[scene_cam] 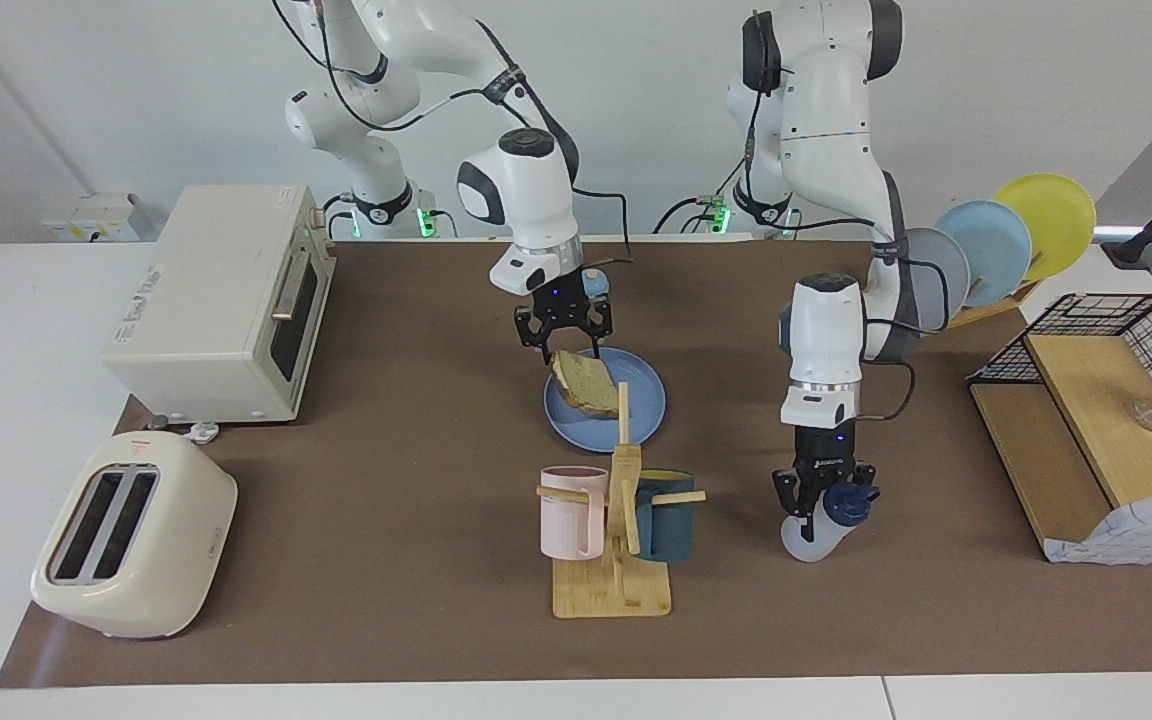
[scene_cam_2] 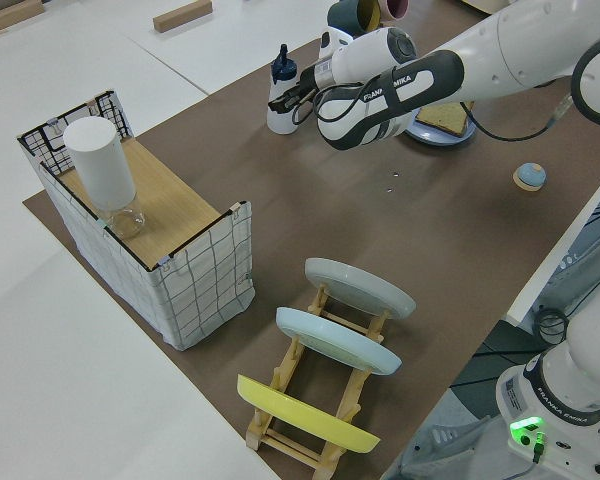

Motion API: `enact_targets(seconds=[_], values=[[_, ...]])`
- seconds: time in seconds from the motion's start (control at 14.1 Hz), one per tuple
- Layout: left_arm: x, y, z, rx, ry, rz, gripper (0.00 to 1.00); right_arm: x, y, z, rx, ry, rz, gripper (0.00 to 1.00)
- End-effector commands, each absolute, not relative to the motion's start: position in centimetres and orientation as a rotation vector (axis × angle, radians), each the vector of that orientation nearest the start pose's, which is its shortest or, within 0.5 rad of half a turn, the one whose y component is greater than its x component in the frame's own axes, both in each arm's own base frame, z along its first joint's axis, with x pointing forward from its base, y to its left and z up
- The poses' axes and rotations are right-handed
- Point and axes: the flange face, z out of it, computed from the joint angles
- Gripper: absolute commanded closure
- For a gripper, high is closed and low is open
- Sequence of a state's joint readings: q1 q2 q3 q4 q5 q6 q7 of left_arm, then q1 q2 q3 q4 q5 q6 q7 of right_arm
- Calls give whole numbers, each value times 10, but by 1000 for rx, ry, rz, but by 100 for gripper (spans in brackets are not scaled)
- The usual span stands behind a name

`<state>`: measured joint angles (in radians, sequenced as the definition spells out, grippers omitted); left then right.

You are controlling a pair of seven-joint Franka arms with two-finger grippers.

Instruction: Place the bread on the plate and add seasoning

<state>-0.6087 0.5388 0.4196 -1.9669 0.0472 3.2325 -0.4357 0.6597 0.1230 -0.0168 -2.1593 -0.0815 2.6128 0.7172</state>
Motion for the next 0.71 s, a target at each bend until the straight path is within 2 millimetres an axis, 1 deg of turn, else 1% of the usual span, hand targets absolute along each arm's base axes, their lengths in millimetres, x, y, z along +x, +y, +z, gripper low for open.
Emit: enact_targets(seconds=[0.0, 0.07, 0.14, 0.28, 0.43, 0.64], values=[[664, -163, 322, -2949, -82, -1162, 100, 479, 336, 398, -2940, 58, -453, 0], [667, -166, 326, -2954, -84, -1137, 100, 485, 332, 405, -2944, 76, -453, 0], [668, -168, 333, -2959, -82, -1121, 100, 487, 332, 408, -2949, 79, -449, 0], [669, -166, 341, -2945, -22, -1121, 100, 489, 331, 411, -2939, 90, -462, 0], [667, -165, 354, -2944, 22, -1083, 100, 491, 332, 414, -2921, 123, -458, 0], [663, -168, 372, -2960, 58, -1028, 100, 489, 336, 418, -2919, 83, -467, 0]])
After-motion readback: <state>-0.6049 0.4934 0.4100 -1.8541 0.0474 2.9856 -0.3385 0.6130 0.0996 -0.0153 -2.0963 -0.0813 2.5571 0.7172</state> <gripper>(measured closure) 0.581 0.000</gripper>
